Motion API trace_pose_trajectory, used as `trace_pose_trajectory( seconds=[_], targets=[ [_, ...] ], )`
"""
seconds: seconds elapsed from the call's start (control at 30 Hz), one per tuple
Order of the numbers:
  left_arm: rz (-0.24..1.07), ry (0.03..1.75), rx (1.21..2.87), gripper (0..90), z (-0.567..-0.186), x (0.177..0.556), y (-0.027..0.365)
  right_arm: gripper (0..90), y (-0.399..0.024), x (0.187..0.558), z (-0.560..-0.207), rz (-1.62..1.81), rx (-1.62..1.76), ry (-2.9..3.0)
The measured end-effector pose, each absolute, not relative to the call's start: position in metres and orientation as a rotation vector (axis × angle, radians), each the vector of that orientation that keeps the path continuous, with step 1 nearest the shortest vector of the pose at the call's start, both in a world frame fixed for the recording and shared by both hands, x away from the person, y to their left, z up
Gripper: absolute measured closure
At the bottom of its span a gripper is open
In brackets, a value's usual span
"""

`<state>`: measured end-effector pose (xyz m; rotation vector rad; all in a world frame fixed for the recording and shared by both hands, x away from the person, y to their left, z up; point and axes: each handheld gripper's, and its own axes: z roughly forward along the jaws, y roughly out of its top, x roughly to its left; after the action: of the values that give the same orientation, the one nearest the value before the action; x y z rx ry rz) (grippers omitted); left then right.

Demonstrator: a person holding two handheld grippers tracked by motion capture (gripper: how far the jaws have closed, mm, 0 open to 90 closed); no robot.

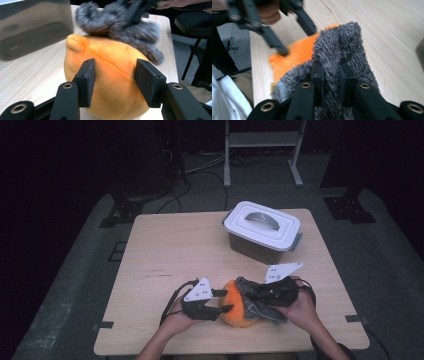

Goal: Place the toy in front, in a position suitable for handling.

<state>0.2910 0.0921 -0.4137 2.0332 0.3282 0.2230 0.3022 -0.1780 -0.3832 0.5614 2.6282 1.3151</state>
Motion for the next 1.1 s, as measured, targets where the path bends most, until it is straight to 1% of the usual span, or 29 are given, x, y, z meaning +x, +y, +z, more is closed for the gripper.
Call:
trace_pose_trajectory(
  seconds=[0.1,0.2,0.4,0.57,0.67,0.73,0.8,0.87,0.97,1.1],
  targets=[
    [0.231,0.368,2.014,50.5,-0.414,0.293,0.092,77.2,-0.171,0.294,-0.376,1.346,0.509,2.638],
    [0.251,0.39,2.015,50.4,-0.416,0.294,0.092,77.2,-0.16,0.29,-0.379,1.305,0.466,2.66],
    [0.238,0.425,2.009,50.4,-0.42,0.3,0.098,77.1,-0.167,0.293,-0.385,1.269,0.489,2.669],
    [0.23,0.429,2.016,50.2,-0.421,0.302,0.102,77.1,-0.175,0.296,-0.386,1.261,0.539,2.66],
    [0.257,0.409,2.012,47.8,-0.417,0.302,0.104,76.9,-0.17,0.295,-0.389,1.257,0.529,2.677],
    [0.252,0.41,1.977,47.8,-0.414,0.302,0.105,76.8,-0.164,0.294,-0.391,1.286,0.499,2.699],
    [0.265,0.414,1.999,48.4,-0.415,0.302,0.103,76.7,-0.157,0.292,-0.392,1.291,0.467,2.717],
    [0.249,0.425,1.998,49.2,-0.419,0.304,0.105,76.7,-0.156,0.292,-0.391,1.272,0.45,2.71],
    [0.26,0.438,2.016,49.7,-0.422,0.306,0.11,76.8,-0.163,0.294,-0.39,1.27,0.482,2.698],
    [0.235,0.451,2.031,49.4,-0.425,0.309,0.117,76.6,-0.183,0.306,-0.398,1.269,0.605,2.688]
  ],
)
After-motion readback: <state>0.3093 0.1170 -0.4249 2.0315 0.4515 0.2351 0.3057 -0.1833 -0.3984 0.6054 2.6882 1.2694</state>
